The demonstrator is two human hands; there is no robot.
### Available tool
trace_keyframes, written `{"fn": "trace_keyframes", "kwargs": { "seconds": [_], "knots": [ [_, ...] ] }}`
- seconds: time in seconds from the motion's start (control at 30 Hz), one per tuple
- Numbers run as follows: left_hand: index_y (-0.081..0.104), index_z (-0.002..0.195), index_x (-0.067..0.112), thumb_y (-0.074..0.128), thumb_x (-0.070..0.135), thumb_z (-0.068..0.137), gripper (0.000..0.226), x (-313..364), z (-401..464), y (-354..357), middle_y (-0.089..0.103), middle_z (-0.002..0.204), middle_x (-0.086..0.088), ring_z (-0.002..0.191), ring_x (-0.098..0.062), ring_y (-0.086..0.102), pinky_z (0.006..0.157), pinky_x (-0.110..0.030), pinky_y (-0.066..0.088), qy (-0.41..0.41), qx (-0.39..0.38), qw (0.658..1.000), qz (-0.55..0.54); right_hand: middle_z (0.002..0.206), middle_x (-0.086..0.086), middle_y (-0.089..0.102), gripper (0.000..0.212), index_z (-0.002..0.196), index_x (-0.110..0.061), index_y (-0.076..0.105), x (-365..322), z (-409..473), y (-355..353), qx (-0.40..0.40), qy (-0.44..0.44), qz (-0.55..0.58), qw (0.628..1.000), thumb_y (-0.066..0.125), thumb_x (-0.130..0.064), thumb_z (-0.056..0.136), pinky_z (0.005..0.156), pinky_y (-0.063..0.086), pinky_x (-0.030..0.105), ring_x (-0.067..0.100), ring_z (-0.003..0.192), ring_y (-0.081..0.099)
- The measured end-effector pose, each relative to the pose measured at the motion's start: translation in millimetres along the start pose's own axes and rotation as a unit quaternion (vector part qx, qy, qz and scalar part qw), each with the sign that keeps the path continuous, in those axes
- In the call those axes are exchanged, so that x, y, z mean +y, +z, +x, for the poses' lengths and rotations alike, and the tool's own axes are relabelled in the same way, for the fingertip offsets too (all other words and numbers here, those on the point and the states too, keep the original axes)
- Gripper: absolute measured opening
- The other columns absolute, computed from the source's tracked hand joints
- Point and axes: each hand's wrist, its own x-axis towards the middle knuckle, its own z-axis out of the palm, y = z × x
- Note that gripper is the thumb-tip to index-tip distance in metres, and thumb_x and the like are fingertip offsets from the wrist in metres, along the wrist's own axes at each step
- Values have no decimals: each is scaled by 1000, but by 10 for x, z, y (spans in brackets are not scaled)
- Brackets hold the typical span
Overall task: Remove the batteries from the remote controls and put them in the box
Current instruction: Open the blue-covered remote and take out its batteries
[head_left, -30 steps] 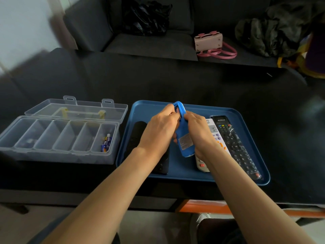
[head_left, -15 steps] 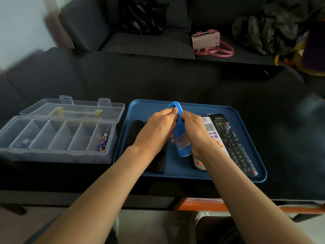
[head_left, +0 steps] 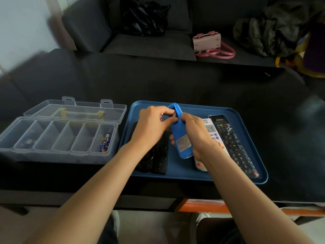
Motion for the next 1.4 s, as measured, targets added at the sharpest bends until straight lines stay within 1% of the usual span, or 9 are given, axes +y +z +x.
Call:
{"fn": "trace_keyframes", "kwargs": {
  "seconds": [0.07, 0.17, 0.27, 0.47, 0.77, 0.9, 1.1, 1.23, 1.4],
  "knots": [
    [71, 98, 13, 67, 14, 83, 16, 16, -18, -35, 59, 64, 17, 51, 4, 50, 54, -7, 38, 12, 11, 999, 28, 69, 11, 57, 27, 90, -9, 53, -14, -15, 38, 2, -8, -16, 1000, 30, -18, 101, 44, 47, 26, 20, 50, 53],
    [69, 101, 9, 61, 7, 85, 19, 6, -26, -97, 64, 82, 2, 64, -1, 53, 61, -5, 40, 13, 31, 998, 44, 67, 10, 57, 27, 86, -8, 53, -52, -59, 125, -4, -14, -30, 999, 31, -17, 100, 42, 46, 24, 20, 48, 53],
    [70, 92, 3, 55, 1, 86, 16, -32, -35, -178, 58, 78, -4, 61, -7, 48, 61, -14, 37, 29, 62, 995, 70, 65, 11, 56, 26, 89, -7, 52, -86, -109, 264, -12, -9, -26, 1000, 30, -16, 100, 40, 45, 22, 20, 47, 53],
    [60, 86, 7, 60, 14, 87, 7, -129, -151, -261, 60, 85, -4, 70, -6, 51, 61, -3, 36, -63, 109, 992, -18, 69, 9, 53, 24, 83, -11, 51, -7, -196, 636, -9, 59, 45, 997, 35, -17, 99, 49, 45, 28, 20, 54, 51],
    [53, 100, 4, 47, 24, 96, 21, -304, -165, -585, 42, 97, -7, 79, -13, 44, 63, -14, 28, -61, 1, 993, 102, 66, 8, 51, 25, 83, -10, 51, 17, -162, 875, -41, 59, 48, 996, 35, -19, 100, 44, 44, 24, 18, 50, 50],
    [56, 99, 9, 42, 18, 97, 17, -384, -116, -777, 57, 100, -10, 77, -14, 52, 54, -16, 34, -71, -28, 992, 104, 70, 11, 53, 24, 90, -8, 51, -7, -156, 963, -56, 70, 60, 994, 33, -21, 100, 43, 46, 23, 19, 52, 51],
    [59, 103, 10, 40, 14, 98, 20, -482, -224, -1151, 54, 79, 5, 58, -2, 43, 50, -8, 36, -79, -45, 980, 177, 76, 14, 61, 29, 100, -7, 53, -28, -158, 1035, -49, 75, 54, 995, 30, -24, 101, 43, 48, 23, 18, 49, 54],
    [59, 101, 6, 48, 10, 94, 13, -553, -302, -1092, 58, 103, -10, 86, -15, 52, 71, -21, 35, -52, -78, 959, 266, 76, 13, 62, 30, 108, -7, 52, -31, -156, 1034, -34, 74, 43, 996, 31, -26, 101, 42, 49, 22, 18, 49, 55],
    [58, 97, 7, 51, 6, 92, 8, -508, -325, -1054, 58, 99, -13, 88, -27, 58, 67, -28, 37, -40, -73, 943, 321, 77, 13, 61, 29, 104, -8, 53, -38, -187, 1048, -42, 71, 36, 996, 30, -26, 101, 45, 49, 23, 18, 52, 55]
  ]
}}
